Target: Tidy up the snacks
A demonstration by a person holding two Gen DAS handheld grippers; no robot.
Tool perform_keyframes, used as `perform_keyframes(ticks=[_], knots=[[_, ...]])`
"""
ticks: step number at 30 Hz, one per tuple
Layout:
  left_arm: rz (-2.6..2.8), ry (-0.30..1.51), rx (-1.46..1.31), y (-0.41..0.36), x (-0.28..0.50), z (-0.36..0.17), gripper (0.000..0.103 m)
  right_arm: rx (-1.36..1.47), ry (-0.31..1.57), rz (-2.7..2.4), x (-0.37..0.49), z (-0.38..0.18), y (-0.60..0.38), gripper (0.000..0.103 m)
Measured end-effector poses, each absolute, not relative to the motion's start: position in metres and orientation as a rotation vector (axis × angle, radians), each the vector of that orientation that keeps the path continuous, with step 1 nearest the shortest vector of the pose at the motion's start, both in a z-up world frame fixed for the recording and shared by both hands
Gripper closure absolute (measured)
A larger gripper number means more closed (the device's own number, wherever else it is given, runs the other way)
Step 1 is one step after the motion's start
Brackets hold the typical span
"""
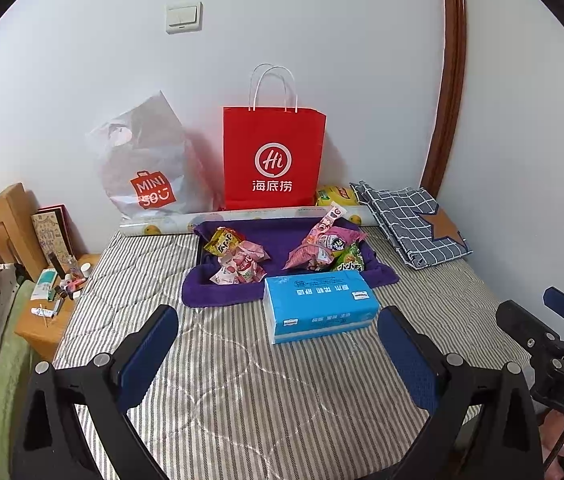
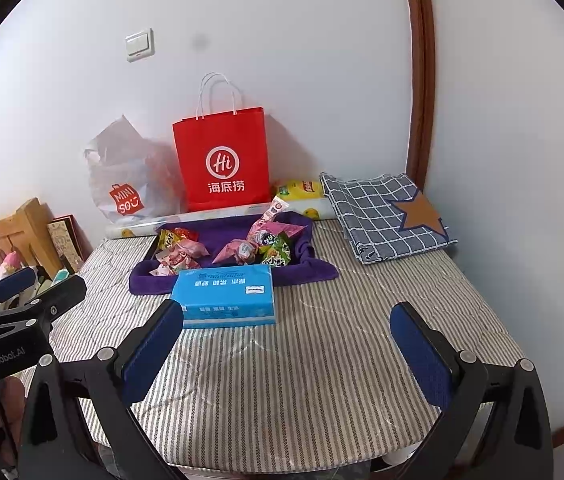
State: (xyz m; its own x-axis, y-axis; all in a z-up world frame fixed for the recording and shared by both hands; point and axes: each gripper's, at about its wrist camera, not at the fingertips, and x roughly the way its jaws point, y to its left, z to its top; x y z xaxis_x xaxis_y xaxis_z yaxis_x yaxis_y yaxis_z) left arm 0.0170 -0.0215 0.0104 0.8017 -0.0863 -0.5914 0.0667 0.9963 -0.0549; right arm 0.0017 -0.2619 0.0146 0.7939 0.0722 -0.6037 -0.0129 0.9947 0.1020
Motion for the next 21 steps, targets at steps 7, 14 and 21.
perform_keyframes(ticks=[7,14,21], knots=[[-0.081,0.637,-0.035,-0.0206,0.017,0.0101,0.002,0.094,0.651,0.046,0.0011,0.0154,-0.2625,0.001],[-0.079,0.638,-0.035,-0.0195,0.0169,0.0093,0.002,0.097,0.651,0.047,0.0014,0.0157,-0.2626,0.001],[-0.078,0.639,-0.038,-0.0185,0.016,0.0079,0.002,0.096,0.649,0.052,0.0011,0.0159,-0.2605,0.001]])
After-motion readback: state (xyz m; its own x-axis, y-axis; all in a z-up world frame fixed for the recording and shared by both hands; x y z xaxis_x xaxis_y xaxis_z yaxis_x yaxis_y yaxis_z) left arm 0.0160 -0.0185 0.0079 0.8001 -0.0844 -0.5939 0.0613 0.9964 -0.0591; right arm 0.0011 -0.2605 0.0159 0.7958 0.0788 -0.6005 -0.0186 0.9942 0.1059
